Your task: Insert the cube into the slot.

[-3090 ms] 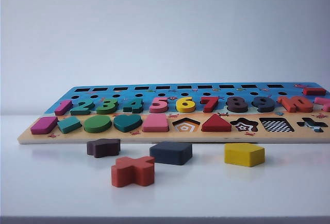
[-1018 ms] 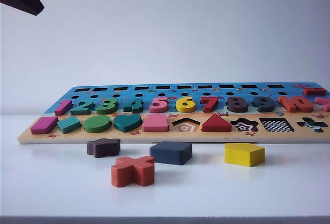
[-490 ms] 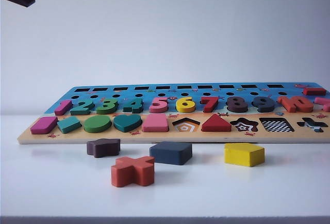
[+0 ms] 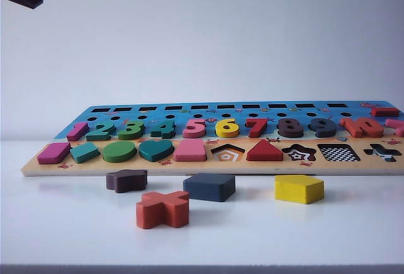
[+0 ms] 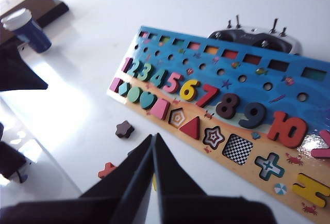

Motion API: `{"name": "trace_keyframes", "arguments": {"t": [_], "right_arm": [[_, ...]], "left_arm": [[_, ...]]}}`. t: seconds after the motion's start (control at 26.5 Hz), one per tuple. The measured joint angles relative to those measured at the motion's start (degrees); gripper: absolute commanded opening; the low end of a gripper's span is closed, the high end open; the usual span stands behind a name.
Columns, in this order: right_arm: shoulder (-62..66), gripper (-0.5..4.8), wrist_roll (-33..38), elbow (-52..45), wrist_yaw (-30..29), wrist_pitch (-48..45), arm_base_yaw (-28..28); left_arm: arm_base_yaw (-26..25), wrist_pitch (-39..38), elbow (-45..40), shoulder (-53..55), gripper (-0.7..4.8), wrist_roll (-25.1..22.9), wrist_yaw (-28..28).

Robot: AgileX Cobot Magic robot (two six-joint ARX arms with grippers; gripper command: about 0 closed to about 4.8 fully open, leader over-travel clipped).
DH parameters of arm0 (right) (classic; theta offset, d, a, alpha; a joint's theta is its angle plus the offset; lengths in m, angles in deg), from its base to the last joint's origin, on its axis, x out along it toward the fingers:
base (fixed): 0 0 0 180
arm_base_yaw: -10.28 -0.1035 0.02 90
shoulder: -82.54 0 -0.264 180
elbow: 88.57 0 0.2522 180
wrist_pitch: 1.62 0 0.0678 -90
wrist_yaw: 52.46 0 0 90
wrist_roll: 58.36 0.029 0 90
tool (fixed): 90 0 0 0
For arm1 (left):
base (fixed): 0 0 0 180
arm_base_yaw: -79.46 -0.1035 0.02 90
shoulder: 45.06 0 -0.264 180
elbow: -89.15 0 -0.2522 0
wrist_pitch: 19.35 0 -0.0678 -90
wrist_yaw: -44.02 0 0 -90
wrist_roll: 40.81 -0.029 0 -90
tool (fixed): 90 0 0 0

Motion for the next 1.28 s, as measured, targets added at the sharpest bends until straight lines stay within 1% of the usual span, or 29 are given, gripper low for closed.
{"name": "trace_keyframes", "arguments": {"t": [0.15, 0.26, 0.41, 0.49, 0.6, 0.72, 0.75, 0.87, 0.98, 1.09, 1.17, 1.28], "right_arm": [[7.4, 0.01, -3.7, 3.3, 1.3, 4.4, -4.3], [11.4, 0.02, -6.3, 5.9, 5.0, 7.1, -7.6], [17.4, 0.15, -7.6, 9.2, 10.0, 9.0, -13.9], [21.0, 0.45, -7.6, 11.0, 12.8, 10.7, -18.3], [25.4, 1.25, -7.6, 13.7, 16.0, 12.7, -24.9], [29.1, 2.16, -7.6, 16.2, 17.9, 13.0, -30.8], [30.2, 2.48, -7.6, 16.9, 18.3, 13.0, -32.3], [33.6, 3.18, -7.6, 19.2, 19.0, 12.9, -36.0], [36.5, 3.53, -7.6, 20.4, 19.2, 12.9, -38.5], [40.3, 3.56, -7.7, 20.5, 21.3, 12.9, -40.2], [43.3, 3.55, -7.8, 20.5, 24.4, 12.9, -40.9], [45.9, 3.55, -7.8, 20.5, 26.3, 12.8, -40.9]], "left_arm": [[0.0, 0.0, 0.0, 0.0, 0.1, 0.0, 0.0], [0.0, 0.0, 0.0, 0.0, 0.1, 0.0, 0.0], [0.0, 0.0, 0.0, 0.0, 0.1, 0.0, 0.0], [0.0, 0.0, 0.0, 0.0, 0.1, 0.0, 0.0], [0.0, 0.0, 0.0, 0.0, 0.1, 0.0, 0.0], [0.0, 0.1, 0.0, 0.0, 0.1, 0.0, 0.0], [0.0, 0.1, 0.0, 0.0, 0.1, 0.0, 0.0], [0.0, 0.1, 0.0, 0.0, 0.1, 0.0, 0.0], [0.0, 0.1, 0.0, 0.0, 0.1, 0.0, 0.0], [0.0, 0.1, 0.0, 0.0, 0.1, 0.0, 0.0], [0.0, 0.1, 0.0, 0.0, 0.1, 0.0, 0.0], [0.0, 0.1, 0.0, 0.0, 0.1, 0.0, 0.0]]}}
